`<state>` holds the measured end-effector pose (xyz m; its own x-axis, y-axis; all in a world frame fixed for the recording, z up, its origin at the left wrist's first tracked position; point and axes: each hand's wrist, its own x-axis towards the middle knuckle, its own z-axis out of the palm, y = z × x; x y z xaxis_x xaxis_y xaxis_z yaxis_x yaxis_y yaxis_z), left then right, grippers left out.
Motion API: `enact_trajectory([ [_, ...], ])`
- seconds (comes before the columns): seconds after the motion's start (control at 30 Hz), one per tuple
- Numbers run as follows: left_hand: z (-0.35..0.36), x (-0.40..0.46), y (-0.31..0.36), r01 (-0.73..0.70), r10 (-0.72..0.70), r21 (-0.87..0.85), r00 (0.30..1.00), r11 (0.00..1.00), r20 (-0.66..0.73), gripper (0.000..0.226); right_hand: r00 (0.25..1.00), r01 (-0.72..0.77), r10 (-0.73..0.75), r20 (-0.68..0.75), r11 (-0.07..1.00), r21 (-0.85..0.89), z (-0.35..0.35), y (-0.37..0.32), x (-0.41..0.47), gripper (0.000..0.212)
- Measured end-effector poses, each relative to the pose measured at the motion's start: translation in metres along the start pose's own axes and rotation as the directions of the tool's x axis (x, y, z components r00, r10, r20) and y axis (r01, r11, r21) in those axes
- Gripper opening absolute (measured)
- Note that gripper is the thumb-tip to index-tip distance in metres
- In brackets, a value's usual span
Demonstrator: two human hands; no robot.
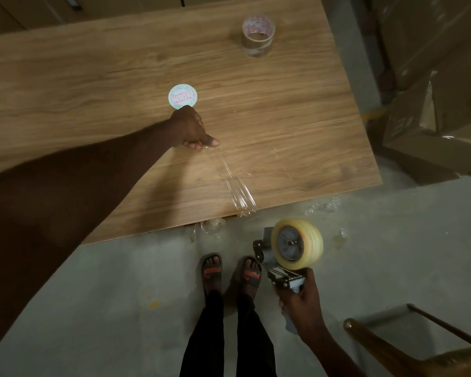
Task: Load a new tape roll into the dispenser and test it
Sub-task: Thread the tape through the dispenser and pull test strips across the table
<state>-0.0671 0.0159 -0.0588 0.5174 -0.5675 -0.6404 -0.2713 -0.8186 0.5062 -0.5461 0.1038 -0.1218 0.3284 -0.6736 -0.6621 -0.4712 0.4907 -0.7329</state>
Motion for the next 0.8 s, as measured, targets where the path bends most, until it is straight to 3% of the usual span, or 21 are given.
enact_trajectory([
  [0.27,-0.014,-0.016,0.001,0.087,-0.064,-0.156,0.986,0.984,0.151,0.026,0.995,0.1,-0.098,-0.024,0.988,0.121,-0.016,-0.06,-0.027,0.059],
  [0.33,-0.016,-0.018,-0.003,0.034,-0.03,-0.102,0.999,0.994,0.044,0.024,0.995,0.094,-0.095,0.002,0.986,0.139,-0.018,-0.082,-0.033,0.054],
  [0.4,-0.016,-0.027,-0.003,-0.052,0.038,-0.089,0.987,0.995,-0.154,0.027,0.994,0.107,-0.108,0.002,0.985,0.139,-0.02,-0.104,-0.04,0.045],
  [0.47,-0.011,-0.045,0.006,-0.122,0.064,-0.21,0.962,0.97,-0.264,0.033,0.989,0.146,-0.147,-0.003,0.979,0.14,-0.02,-0.119,-0.041,0.033],
  [0.5,-0.009,-0.06,0.014,-0.125,0.048,-0.319,0.97,0.94,-0.237,0.035,0.984,0.175,-0.175,-0.014,0.975,0.137,-0.019,-0.124,-0.041,0.03],
  [0.57,-0.001,-0.091,0.025,0.061,-0.04,-0.564,0.998,0.824,0.048,0.048,0.962,0.274,-0.274,-0.01,0.959,0.067,-0.015,-0.14,-0.038,0.03],
  [0.6,0.003,-0.107,0.028,0.223,-0.064,-0.626,0.962,0.747,0.266,0.059,0.948,0.317,-0.318,0.012,0.948,0.034,-0.013,-0.151,-0.038,0.026],
  [0.67,0.014,-0.133,0.026,0.496,-0.001,-0.612,0.777,0.616,0.629,0.084,0.918,0.386,-0.384,0.099,0.922,-0.008,-0.006,-0.17,-0.034,0.017],
  [0.73,0.025,-0.154,0.023,0.625,0.108,-0.574,0.622,0.529,0.776,0.095,0.9,0.414,-0.405,0.158,0.91,-0.022,0.002,-0.183,-0.027,0.018],
  [0.8,0.032,-0.17,0.023,0.671,0.147,-0.579,0.586,0.464,0.797,0.09,0.889,0.428,-0.41,0.206,0.902,-0.052,0.006,-0.187,-0.021,0.014],
])
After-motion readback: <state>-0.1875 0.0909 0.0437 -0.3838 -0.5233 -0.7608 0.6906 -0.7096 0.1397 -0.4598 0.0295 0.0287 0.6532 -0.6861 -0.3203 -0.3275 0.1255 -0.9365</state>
